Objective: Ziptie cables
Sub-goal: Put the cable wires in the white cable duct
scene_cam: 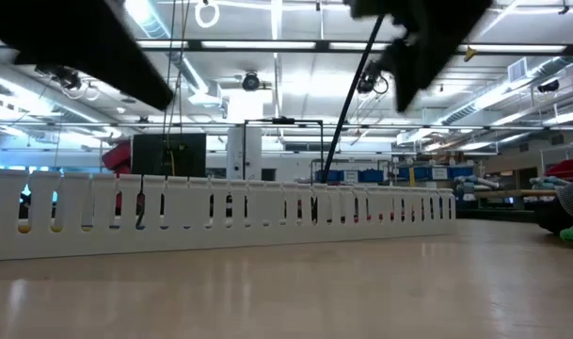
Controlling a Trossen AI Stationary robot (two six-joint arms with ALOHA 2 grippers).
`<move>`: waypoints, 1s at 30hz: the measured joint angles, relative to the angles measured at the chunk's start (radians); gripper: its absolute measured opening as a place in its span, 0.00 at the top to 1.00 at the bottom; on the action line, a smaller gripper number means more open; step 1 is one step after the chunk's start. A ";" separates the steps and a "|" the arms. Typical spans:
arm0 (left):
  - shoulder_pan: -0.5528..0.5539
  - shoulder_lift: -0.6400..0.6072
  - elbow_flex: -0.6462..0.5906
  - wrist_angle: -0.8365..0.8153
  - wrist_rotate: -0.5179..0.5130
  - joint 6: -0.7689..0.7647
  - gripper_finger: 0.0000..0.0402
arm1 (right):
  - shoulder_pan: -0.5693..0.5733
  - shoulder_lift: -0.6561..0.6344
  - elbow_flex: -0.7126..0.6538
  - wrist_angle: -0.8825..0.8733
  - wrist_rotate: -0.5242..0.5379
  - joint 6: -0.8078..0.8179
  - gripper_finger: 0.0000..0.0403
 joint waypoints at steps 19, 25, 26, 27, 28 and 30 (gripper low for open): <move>0.238 0.015 -0.026 0.468 0.259 0.453 0.77 | 0.100 0.012 -0.316 0.702 0.171 -0.135 0.48; 0.277 0.058 -0.027 0.495 0.296 0.458 0.77 | 0.094 0.012 -0.346 0.785 0.165 -0.172 0.56; 0.284 0.066 -0.027 0.492 0.295 0.459 0.77 | 0.094 0.012 -0.352 0.792 0.164 -0.174 0.58; 0.287 0.070 -0.027 0.493 0.295 0.459 0.77 | 0.093 0.012 -0.358 0.806 0.164 -0.174 0.59; 0.292 0.074 -0.027 0.492 0.294 0.461 0.77 | 0.091 0.013 -0.362 0.818 0.163 -0.175 0.61; 0.301 0.079 -0.027 0.494 0.294 0.470 0.77 | 0.088 0.012 -0.378 0.853 0.163 -0.183 0.67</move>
